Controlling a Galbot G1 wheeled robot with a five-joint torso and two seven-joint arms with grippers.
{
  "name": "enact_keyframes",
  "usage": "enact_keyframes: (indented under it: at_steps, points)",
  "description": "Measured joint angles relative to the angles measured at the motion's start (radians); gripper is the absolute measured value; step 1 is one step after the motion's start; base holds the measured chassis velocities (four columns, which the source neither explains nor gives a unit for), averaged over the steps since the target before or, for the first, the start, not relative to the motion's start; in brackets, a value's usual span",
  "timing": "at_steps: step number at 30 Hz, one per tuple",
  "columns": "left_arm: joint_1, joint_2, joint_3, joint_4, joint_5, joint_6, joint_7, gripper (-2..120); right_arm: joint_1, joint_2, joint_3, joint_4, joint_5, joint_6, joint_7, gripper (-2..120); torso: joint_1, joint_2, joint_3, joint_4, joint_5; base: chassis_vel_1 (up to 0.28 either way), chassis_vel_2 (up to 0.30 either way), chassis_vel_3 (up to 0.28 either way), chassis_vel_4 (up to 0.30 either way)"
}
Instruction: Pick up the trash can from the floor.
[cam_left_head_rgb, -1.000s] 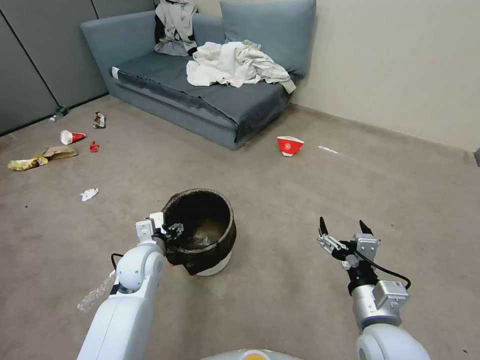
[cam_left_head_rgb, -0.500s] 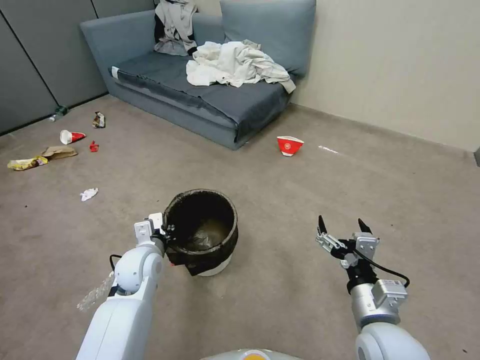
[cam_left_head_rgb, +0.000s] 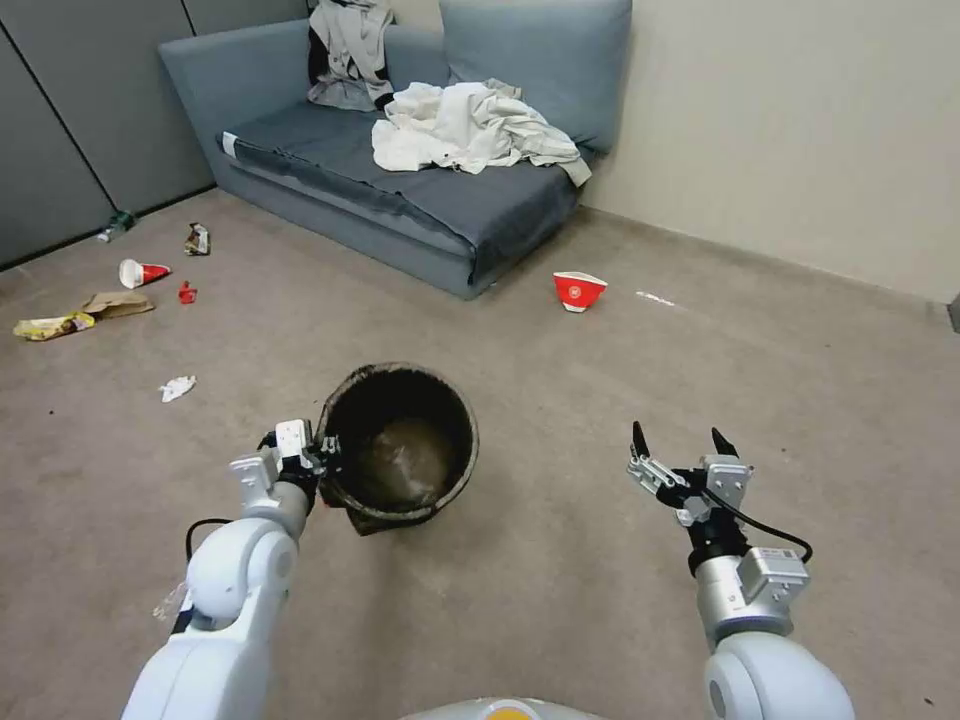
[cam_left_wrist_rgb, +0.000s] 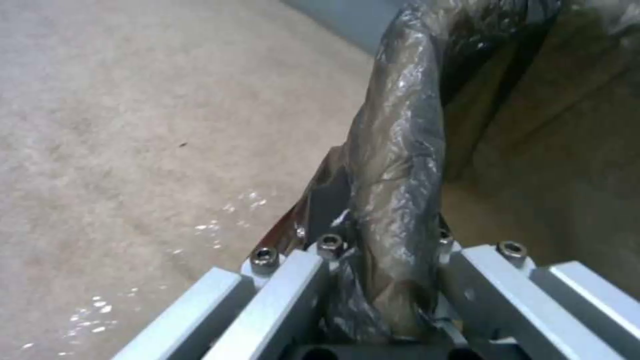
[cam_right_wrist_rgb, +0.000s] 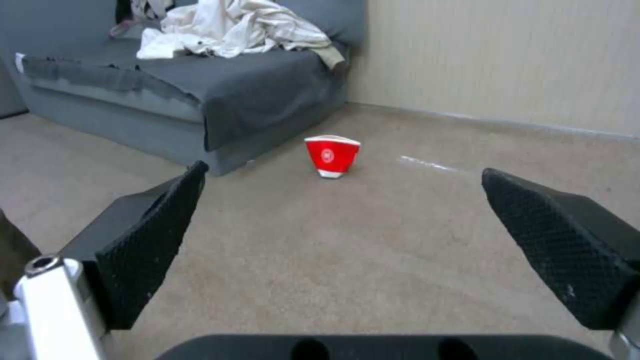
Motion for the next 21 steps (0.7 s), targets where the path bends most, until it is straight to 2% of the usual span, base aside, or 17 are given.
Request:
enact_keyframes:
  at_steps: [1,4,5,7,8,11,15,21]
  points:
    - [0.0,0.0,0.0,0.0,0.0,0.0,0.0,3,0.0,0.0,0.0,0.0,0.0,0.0,0.0,100,0.0,0.0,0.0,0.0,0.0,0.0,0.0,0.0,0.0]
    - [0.054,-0.003,-0.004,-0.104,-0.03,0.0,0.0,3,0.002,0.0,0.002,0.008,0.001,-0.002,0.002,100,0.0,0.0,0.0,-0.0003,0.0,0.0,0.0,0.0,0.0]
    - [0.054,-0.003,-0.004,-0.104,-0.03,0.0,0.0,3,0.002,0.0,0.002,0.008,0.001,-0.002,0.002,100,0.0,0.0,0.0,-0.0003,0.0,0.0,0.0,0.0,0.0]
    - [0.094,-0.014,-0.005,-0.171,-0.031,0.0,0.0,3,0.0,0.0,0.004,0.018,0.002,-0.002,0.003,100,0.0,0.0,0.0,-0.0001,0.0,0.0,0.0,0.0,0.0]
    - [0.094,-0.014,-0.005,-0.171,-0.031,0.0,0.0,3,0.0,0.0,0.004,0.018,0.002,-0.002,0.003,100,0.0,0.0,0.0,-0.0001,0.0,0.0,0.0,0.0,0.0]
    - [0.156,-0.055,-0.007,-0.247,0.028,-0.016,0.0,3,-0.004,0.001,0.007,0.032,0.003,-0.003,0.005,100,0.0,0.0,0.0,-0.0002,-0.0001,0.0,0.0,0.0,0.0]
    - [0.208,-0.084,-0.01,-0.302,0.067,-0.047,0.0,3,-0.006,0.003,0.007,0.042,0.003,-0.003,0.011,100,0.0,0.0,0.0,-0.0001,0.0,0.0,0.0,0.0,0.0]
    - [0.259,-0.092,-0.02,-0.362,0.071,-0.061,0.0,3,-0.012,0.005,0.008,0.052,0.004,-0.003,0.015,100,0.0,0.0,0.0,-0.0001,0.0001,0.0,0.0,0.0,0.0]
